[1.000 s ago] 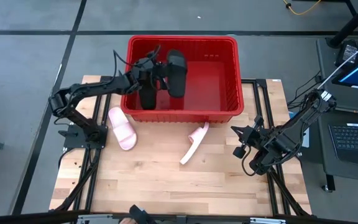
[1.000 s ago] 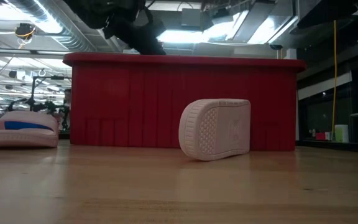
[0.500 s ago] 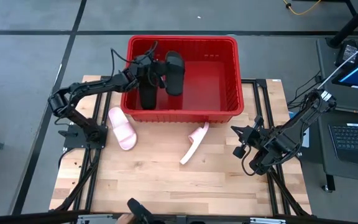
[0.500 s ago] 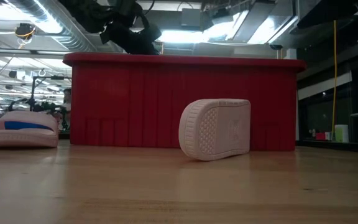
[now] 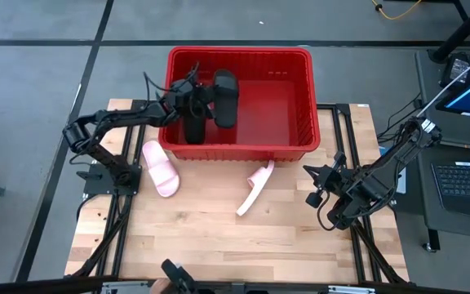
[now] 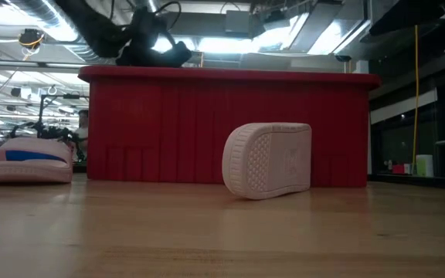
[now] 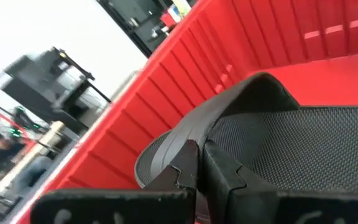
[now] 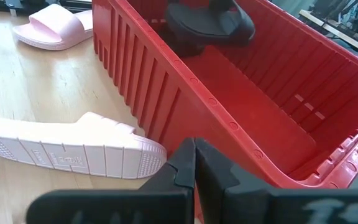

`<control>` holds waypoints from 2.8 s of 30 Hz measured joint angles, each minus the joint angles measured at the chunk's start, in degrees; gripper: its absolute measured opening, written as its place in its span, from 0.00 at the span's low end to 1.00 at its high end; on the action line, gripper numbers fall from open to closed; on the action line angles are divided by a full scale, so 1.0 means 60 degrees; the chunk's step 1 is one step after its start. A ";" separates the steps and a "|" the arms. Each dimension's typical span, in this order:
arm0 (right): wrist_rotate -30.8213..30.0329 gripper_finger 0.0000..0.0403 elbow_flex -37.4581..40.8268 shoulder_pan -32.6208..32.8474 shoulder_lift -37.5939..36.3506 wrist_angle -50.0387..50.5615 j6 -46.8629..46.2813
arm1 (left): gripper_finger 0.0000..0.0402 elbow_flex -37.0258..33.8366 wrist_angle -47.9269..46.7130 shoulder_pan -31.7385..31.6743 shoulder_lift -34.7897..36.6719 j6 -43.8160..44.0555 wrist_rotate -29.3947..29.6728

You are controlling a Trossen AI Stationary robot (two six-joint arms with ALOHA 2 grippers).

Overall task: Pick and place slides into bin
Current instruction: Put the black slide into the red bin

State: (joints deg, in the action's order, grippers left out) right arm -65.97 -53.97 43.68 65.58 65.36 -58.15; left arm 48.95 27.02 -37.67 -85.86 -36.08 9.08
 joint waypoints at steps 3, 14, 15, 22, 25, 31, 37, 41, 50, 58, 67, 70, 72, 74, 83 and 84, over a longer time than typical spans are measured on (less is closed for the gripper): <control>-0.0003 0.02 -0.0002 0.0000 0.0000 0.0000 0.0009 | 0.01 -0.0372 0.0472 -0.0007 0.0000 -0.0096 -0.0012; -0.0107 0.02 -0.0002 0.0000 0.0000 0.0007 0.0025 | 0.01 -0.0401 0.0309 -0.0093 0.0000 -0.0058 -0.0053; -0.0107 0.02 -0.0002 0.0000 0.0000 0.0007 0.0029 | 0.01 -0.0401 0.0292 -0.0096 0.0000 -0.0025 -0.0055; -0.0103 0.02 -0.0002 0.0002 0.0004 0.0015 0.0055 | 0.01 -0.0401 0.0293 -0.0181 0.0000 0.0044 -0.0051; -0.0103 0.02 -0.0002 0.0000 0.0004 0.0047 0.0055 | 0.01 -0.0401 0.0255 -0.0186 0.0000 0.0048 -0.0050; -0.0099 0.02 -0.0002 0.0000 0.0004 0.0058 0.0055 | 0.01 -0.0401 0.0246 -0.0186 0.0000 0.0060 -0.0051; -0.0099 0.02 -0.0002 0.0004 0.0004 0.0055 0.0058 | 0.01 -0.0401 0.0246 -0.0186 0.0000 0.0061 -0.0051; -0.0099 0.02 -0.0002 0.0004 0.0004 0.0058 0.0058 | 0.01 -0.0399 0.0245 -0.0186 0.0000 0.0062 -0.0051; -0.0096 0.02 -0.0002 0.0004 0.0004 0.0076 0.0059 | 0.01 -0.0397 -0.0168 -0.0254 0.0000 0.0104 -0.0051; -0.0092 0.02 -0.0002 0.0002 0.0004 0.0080 0.0233 | 0.01 -0.0583 -0.0235 -0.0671 0.0015 0.0393 -0.0186; -0.0284 0.02 -0.0005 0.0000 0.0004 0.0080 0.0240 | 0.01 -0.1082 0.0318 -0.0892 0.0015 0.0352 -0.0619; -0.0290 0.02 -0.0005 0.0000 0.0004 0.0080 0.0240 | 0.01 -0.1082 0.0312 -0.0892 0.0015 0.0164 -0.0630; -0.0300 0.02 -0.0005 0.0000 0.0004 0.0080 0.0237 | 0.01 -0.1086 0.0313 -0.0889 0.0015 0.0157 -0.0652; -0.0310 0.02 -0.0005 0.0000 0.0004 0.0080 0.0237 | 0.01 -0.1086 0.0335 -0.0892 0.0015 0.0154 -0.0741; -0.0322 0.02 -0.0005 0.0000 0.0004 0.0080 0.0253 | 0.01 -0.1093 0.0670 -0.0848 0.0015 0.0147 -0.0950; -0.0322 0.02 -0.0005 0.0000 0.0004 0.0080 0.0264 | 0.01 -0.1093 0.0689 -0.0827 0.0015 0.0144 -0.0950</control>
State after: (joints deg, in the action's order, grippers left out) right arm -67.90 -54.00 43.68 65.60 65.84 -56.57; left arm 42.39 31.15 -42.63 -85.78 -35.21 3.38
